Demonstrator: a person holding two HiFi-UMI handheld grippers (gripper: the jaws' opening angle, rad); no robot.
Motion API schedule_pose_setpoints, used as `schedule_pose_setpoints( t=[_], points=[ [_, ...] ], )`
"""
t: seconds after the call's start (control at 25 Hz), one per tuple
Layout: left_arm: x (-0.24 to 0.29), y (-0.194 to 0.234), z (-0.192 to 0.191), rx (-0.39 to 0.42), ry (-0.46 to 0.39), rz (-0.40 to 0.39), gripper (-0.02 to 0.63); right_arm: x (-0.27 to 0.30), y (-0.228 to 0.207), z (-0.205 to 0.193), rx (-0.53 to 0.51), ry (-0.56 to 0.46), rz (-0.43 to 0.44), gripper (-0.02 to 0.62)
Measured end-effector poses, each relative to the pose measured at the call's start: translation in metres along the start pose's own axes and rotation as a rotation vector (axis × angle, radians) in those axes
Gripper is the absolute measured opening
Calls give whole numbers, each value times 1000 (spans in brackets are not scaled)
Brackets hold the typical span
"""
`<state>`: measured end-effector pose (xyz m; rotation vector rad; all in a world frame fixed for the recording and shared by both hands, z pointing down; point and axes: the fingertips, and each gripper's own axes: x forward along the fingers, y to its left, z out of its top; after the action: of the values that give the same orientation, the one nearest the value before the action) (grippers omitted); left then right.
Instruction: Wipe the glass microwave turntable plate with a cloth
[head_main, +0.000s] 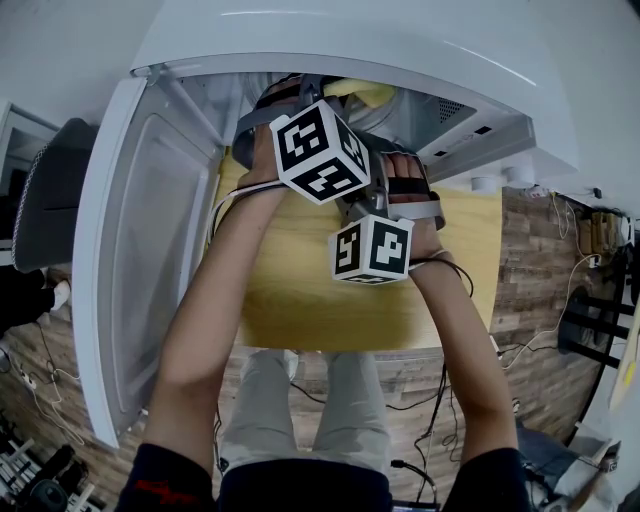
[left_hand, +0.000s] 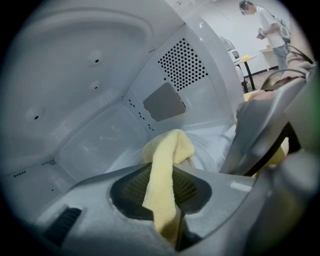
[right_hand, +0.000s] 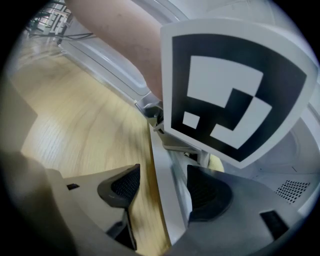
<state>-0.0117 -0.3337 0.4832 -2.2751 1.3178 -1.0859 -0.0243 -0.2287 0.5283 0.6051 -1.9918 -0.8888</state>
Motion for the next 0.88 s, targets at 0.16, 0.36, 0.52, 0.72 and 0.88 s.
schedule_pose_setpoints(
  t=[0.16, 0.36, 0.52, 0.72, 0.88],
  points=[
    [0, 2, -2, -14, 7, 2, 61, 0, 0, 0, -1, -2, -2, 278],
    [-1, 10, -8, -51, 20, 24, 61, 0, -1, 1, 1, -5, -12, 276],
    [-3, 16, -16, -50, 46, 51, 61, 0, 0, 0, -9, -2, -13, 275],
    [-11, 32, -36, -95, 85, 86, 63, 0, 0, 0, -5, -3, -12, 275],
    [-14, 40, -44, -180, 85, 100, 63, 1, -1, -1, 0, -4, -15, 275]
  ],
)
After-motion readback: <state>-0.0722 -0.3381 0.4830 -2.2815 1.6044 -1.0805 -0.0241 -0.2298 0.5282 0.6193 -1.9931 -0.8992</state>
